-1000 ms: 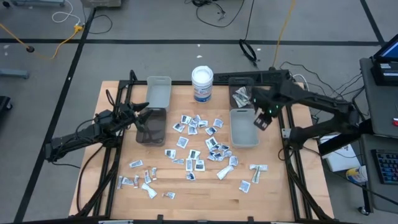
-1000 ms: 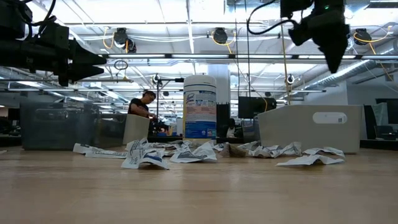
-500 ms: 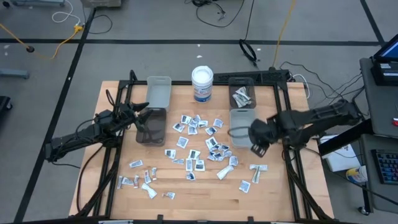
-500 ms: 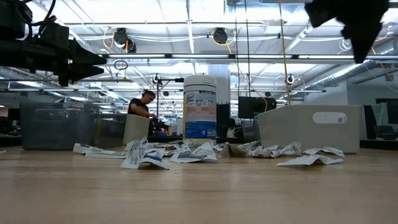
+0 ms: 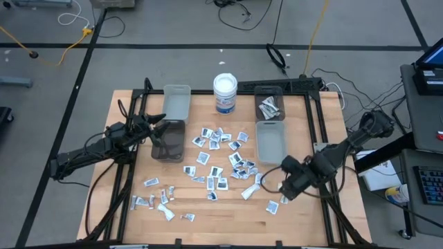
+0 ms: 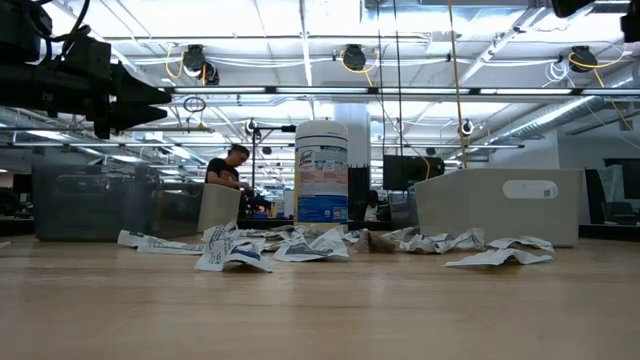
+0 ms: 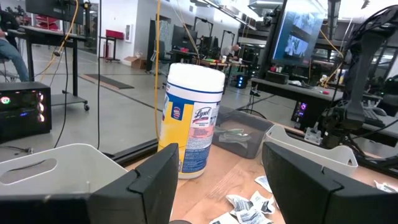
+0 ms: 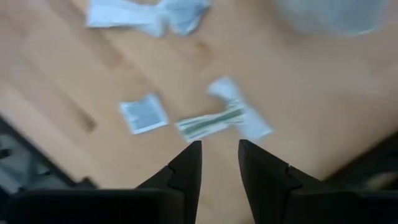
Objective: Pick & Place First Aid Supplies
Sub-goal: Put the green bandage into the right black bin
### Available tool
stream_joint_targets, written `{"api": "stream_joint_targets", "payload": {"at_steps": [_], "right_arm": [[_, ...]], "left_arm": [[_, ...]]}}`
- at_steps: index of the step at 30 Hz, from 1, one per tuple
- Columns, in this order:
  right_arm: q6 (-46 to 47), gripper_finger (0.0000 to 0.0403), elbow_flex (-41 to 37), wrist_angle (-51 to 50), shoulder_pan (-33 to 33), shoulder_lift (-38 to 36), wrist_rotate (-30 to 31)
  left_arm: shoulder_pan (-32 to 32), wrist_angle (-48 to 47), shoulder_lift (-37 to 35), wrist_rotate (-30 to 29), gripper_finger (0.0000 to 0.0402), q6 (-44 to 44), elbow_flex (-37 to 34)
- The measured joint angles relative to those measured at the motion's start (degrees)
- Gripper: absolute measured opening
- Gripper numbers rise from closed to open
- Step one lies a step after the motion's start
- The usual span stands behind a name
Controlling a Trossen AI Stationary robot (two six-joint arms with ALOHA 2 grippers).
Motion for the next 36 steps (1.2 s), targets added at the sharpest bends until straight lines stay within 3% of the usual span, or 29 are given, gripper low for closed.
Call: {"api": "stream_joint_targets", "payload": {"at_steps": [5,21,36], "right_arm": [[3.62,0.0087,0.02,2.24,3.82,3.1,-0.02],[0.81,0.0079,-0.19,0.07,9.1,11.36,3.54],[18.87,0.0083,-16.8,22.85,8.7,11.39,3.61]], "left_arm": [[0.01,-0.01,0.0,0.0,0.0237,0.0,0.0],[0.0,0.0,0.0,0.02,0.0237,0.0,0.0],[0.0,-0.02,0.0,0.02,0.0237,0.0,0.0]]}}
